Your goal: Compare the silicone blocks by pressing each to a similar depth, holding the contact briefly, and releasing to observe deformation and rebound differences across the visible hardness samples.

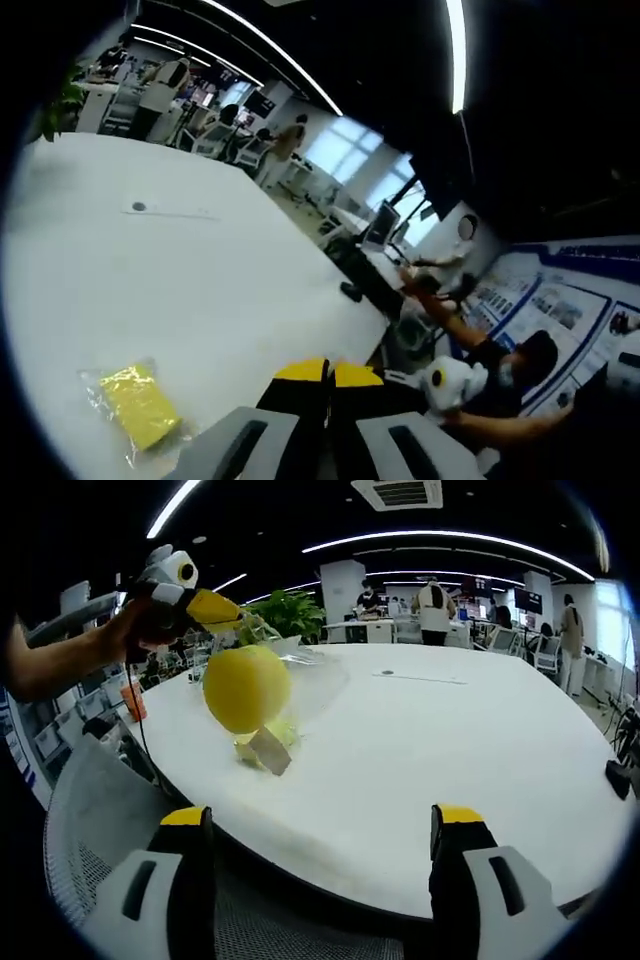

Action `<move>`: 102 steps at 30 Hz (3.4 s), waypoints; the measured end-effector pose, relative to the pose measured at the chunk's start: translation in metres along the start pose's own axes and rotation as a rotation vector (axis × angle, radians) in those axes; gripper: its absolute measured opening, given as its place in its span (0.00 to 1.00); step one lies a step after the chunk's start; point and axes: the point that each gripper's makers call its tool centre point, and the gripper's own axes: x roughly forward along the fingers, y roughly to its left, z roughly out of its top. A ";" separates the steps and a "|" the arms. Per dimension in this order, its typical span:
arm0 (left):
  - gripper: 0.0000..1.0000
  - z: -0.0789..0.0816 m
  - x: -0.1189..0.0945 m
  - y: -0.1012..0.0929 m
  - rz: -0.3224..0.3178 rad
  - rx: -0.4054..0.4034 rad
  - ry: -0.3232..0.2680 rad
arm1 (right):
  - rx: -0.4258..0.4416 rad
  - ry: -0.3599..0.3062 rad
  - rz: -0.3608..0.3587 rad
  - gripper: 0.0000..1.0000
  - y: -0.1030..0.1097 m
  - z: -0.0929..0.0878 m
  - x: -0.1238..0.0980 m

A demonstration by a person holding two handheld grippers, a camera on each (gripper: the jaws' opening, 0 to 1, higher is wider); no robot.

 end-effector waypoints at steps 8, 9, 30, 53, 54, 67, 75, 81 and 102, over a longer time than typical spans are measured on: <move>0.00 -0.006 -0.001 -0.016 -0.046 0.009 0.011 | -0.015 -0.055 0.074 0.79 0.009 0.019 -0.005; 0.00 -0.007 0.000 -0.017 -0.051 0.006 0.015 | -0.015 -0.058 0.077 0.80 0.009 0.021 -0.005; 0.00 0.016 -0.013 -0.075 -0.194 0.054 -0.029 | 0.159 -0.258 0.426 0.63 0.054 0.093 -0.008; 0.00 0.036 -0.036 -0.116 -0.342 0.010 -0.098 | 0.046 -0.450 0.581 0.37 0.100 0.149 -0.028; 0.00 0.037 -0.038 -0.115 -0.344 0.007 -0.103 | 0.057 -0.447 0.594 0.36 0.100 0.151 -0.029; 0.00 0.037 -0.064 -0.130 -0.381 0.099 -0.134 | 0.023 -0.308 0.651 0.21 0.124 0.162 -0.049; 0.00 0.036 -0.073 -0.130 -0.356 0.158 -0.140 | 0.075 -0.191 0.675 0.20 0.133 0.164 -0.053; 0.00 0.042 -0.083 -0.135 -0.368 0.155 -0.173 | 0.067 -0.175 0.655 0.15 0.140 0.173 -0.057; 0.00 0.040 -0.103 -0.124 -0.249 0.249 -0.225 | 0.080 -0.077 0.710 0.07 0.161 0.170 -0.053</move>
